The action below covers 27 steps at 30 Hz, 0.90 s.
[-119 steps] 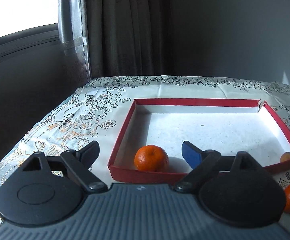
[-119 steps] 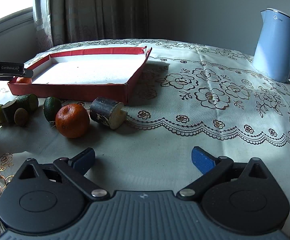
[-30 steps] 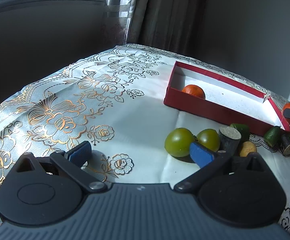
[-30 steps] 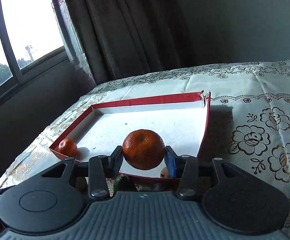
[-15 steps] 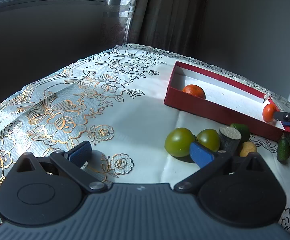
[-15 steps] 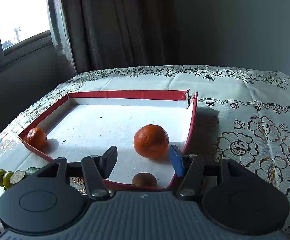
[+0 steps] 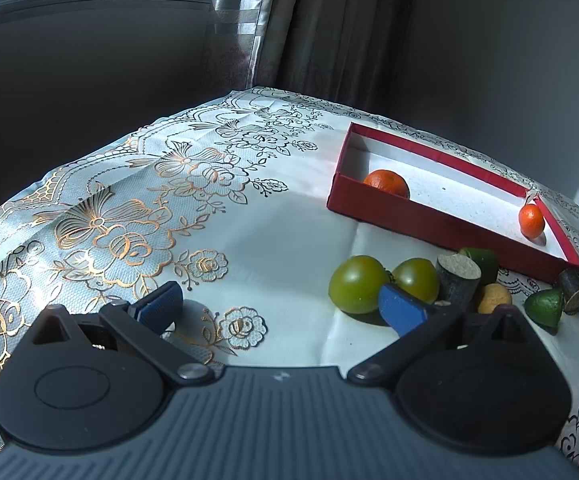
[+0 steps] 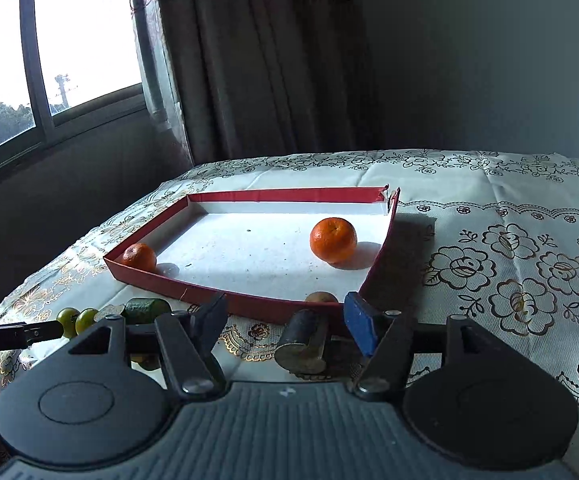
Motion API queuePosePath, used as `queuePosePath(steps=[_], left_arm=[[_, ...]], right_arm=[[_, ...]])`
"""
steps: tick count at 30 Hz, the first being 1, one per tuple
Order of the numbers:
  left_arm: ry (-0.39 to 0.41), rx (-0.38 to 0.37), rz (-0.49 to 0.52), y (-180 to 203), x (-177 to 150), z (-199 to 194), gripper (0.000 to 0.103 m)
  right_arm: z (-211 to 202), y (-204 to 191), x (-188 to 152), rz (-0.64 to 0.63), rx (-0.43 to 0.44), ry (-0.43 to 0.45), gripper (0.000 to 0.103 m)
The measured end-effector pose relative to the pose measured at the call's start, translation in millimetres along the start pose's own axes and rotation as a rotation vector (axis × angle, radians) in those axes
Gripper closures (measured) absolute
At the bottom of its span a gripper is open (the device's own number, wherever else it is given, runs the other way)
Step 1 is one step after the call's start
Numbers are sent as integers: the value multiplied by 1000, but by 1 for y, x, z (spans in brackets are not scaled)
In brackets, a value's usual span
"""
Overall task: Organize fruits
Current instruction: 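Withdraw the open right gripper from the box, then move the left gripper toward the green tomatoes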
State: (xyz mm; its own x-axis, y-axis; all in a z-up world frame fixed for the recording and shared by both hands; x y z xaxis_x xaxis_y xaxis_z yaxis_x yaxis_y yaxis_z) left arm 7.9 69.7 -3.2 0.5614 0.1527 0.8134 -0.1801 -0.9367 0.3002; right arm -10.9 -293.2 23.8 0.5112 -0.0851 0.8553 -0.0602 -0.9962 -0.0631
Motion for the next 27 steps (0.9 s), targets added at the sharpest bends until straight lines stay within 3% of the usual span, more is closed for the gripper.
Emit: queuePosePath(steps=[5,11,19,27], left_arm=[[-8,-17,25,4,-1,0,0],[-10,-35,114,19,-4,-1,0],[-27,0,247,42,-3,6,0],[-92,54,267,43,-3,18,0]], right_arm=[[-5,8,-22,-3,-116,-19,24],[7,16,-32,6,-172,-79,24],[10,18,-34,19,-151,-108,16],[10,22,-33,45,-129,-109,15]])
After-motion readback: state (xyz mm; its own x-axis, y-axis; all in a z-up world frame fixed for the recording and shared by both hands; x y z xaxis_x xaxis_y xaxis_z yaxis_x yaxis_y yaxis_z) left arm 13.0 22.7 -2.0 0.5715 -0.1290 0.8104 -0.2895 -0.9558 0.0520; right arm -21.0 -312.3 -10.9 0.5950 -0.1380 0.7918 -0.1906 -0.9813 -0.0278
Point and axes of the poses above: each gripper's, at about its wrist camera, not at the fingertips, and z roughly the way its jaws point, y to its right, x to its top, the point moved 2 cm from there along z, roughly the way its jaws point, and after that the axes turned 15 degrees about -x, right-handed, at the moved point
